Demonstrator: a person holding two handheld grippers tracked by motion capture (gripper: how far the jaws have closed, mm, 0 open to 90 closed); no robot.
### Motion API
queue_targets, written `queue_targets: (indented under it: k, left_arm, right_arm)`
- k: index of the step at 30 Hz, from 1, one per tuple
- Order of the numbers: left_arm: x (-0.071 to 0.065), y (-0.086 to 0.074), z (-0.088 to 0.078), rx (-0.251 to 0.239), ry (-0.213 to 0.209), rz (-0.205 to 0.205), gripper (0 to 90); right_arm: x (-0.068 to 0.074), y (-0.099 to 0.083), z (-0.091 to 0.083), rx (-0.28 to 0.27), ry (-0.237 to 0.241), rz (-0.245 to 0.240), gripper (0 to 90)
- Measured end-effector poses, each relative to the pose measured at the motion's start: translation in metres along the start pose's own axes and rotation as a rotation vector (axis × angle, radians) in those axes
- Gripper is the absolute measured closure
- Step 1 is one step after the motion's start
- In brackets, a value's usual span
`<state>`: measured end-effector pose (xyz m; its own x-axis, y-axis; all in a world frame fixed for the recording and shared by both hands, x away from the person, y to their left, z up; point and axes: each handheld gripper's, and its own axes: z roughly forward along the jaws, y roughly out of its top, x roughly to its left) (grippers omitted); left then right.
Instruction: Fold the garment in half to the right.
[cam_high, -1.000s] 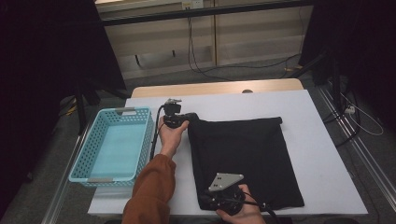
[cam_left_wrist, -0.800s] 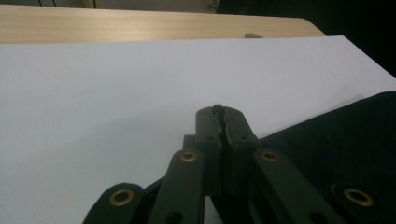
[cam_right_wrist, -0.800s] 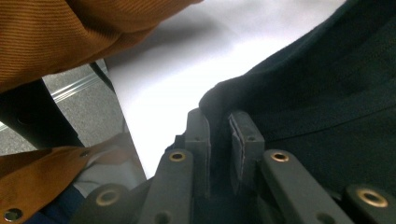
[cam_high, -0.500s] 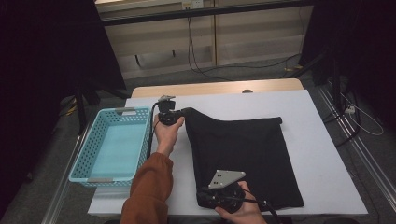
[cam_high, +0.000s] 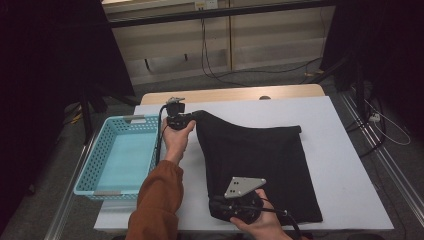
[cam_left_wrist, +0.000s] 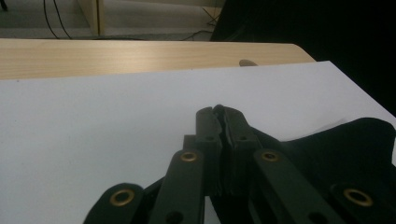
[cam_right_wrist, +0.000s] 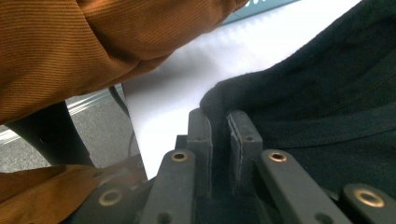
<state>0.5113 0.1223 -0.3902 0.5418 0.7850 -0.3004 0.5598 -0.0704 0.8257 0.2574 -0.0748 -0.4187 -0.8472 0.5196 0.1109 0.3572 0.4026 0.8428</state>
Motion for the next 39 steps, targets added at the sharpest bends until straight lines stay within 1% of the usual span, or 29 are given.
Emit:
queue_targets:
  k: [7, 12, 17, 23, 27, 30, 36, 39]
  left_arm:
    - [-0.002, 0.005, -0.004, -0.01, 0.001, 0.006, 86.3]
    - [-0.001, 0.011, -0.011, -0.023, 0.001, 0.004, 86.4]
    - [0.0, 0.014, -0.015, -0.032, 0.004, 0.008, 86.4]
    - [0.001, 0.018, -0.02, -0.034, 0.012, 0.013, 86.4]
    - [0.001, 0.022, -0.024, -0.047, 0.012, 0.02, 86.5]
    - [0.001, 0.024, -0.027, -0.047, 0.016, 0.024, 86.5]
    - [0.003, 0.026, -0.031, -0.052, 0.03, 0.022, 86.5]
    - [0.003, 0.028, -0.033, -0.054, 0.03, 0.021, 86.5]
  right_arm:
    - [0.0, 0.005, -0.002, -0.017, 0.002, 0.003, 81.9]
    - [0.001, 0.009, -0.004, -0.039, 0.023, -0.014, 81.9]
    - [0.0, 0.01, -0.003, -0.047, 0.037, -0.017, 81.9]
    - [0.002, 0.015, -0.004, -0.061, 0.043, -0.024, 81.9]
    - [0.003, 0.018, -0.004, -0.065, 0.044, -0.029, 81.9]
    - [0.004, 0.021, -0.003, -0.071, 0.046, -0.034, 81.9]
    - [0.006, 0.026, -0.003, -0.081, 0.049, -0.041, 81.9]
    - [0.007, 0.028, -0.002, -0.086, 0.05, -0.041, 81.9]
